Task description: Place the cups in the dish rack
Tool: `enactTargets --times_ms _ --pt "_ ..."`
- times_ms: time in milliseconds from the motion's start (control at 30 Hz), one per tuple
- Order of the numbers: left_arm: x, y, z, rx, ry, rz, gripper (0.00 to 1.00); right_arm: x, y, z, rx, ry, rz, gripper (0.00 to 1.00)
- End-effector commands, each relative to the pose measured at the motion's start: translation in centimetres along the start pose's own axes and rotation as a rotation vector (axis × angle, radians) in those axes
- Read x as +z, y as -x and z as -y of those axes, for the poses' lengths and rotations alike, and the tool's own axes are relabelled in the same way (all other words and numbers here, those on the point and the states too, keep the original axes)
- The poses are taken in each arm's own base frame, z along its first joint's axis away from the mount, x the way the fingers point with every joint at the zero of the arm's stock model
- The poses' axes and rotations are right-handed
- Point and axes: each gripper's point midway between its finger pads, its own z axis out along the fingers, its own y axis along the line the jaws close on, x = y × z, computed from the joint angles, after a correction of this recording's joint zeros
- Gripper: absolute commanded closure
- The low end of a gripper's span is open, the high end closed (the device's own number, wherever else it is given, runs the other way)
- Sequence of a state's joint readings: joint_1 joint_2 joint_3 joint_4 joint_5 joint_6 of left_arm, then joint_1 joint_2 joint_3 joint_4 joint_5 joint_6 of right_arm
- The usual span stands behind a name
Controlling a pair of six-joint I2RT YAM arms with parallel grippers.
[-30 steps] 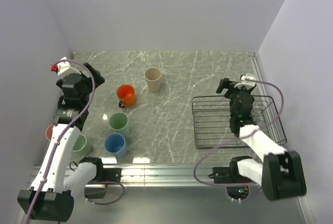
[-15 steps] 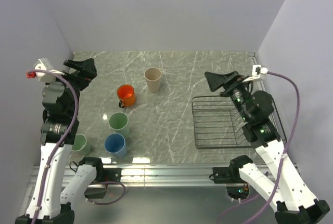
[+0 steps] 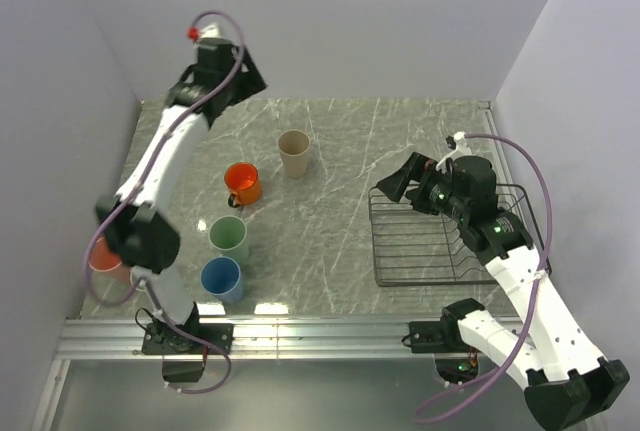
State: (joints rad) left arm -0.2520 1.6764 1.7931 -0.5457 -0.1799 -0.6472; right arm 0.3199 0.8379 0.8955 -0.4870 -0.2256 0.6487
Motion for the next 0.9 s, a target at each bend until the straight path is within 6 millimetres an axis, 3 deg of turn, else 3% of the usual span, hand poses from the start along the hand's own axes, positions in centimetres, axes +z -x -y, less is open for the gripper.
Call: enactTargets --times_ms 0,33,67,133,300,567,867 --pt "1.9 -2.8 1.9 0.115 0.001 -0.143 0.22 -1.2 0.3 -1.2 -0.049 0.03 -0.031 0.0" --pt "3.9 -5.0 1.7 0.129 0.013 -0.203 0.23 -1.4 0.2 -1.0 -0.046 0.024 -0.029 0.0" --pt "4.3 -5.9 2.2 0.139 0.007 -0.225 0.25 -1.5 0.1 -0.9 -0.046 0.02 -0.026 0.0" --pt "5.7 -7.3 2.8 0.147 0.0 -0.252 0.31 -1.9 0.1 -0.5 -0.052 0.003 -0.013 0.0" --pt "7.9 -10.8 2.2 0.165 0.022 -0.349 0.4 -2.7 -0.3 1.0 -0.056 -0.059 0.002 0.0" --pt "7.8 -16.1 0.8 0.234 0.055 -0.458 0.47 -2.7 -1.7 3.2 -0.057 -0.121 -0.005 0.0" --pt "6.9 -19.2 -1.2 0.258 0.083 -0.523 0.55 -2.5 -2.5 4.6 -0.078 -0.169 -0.032 0.0"
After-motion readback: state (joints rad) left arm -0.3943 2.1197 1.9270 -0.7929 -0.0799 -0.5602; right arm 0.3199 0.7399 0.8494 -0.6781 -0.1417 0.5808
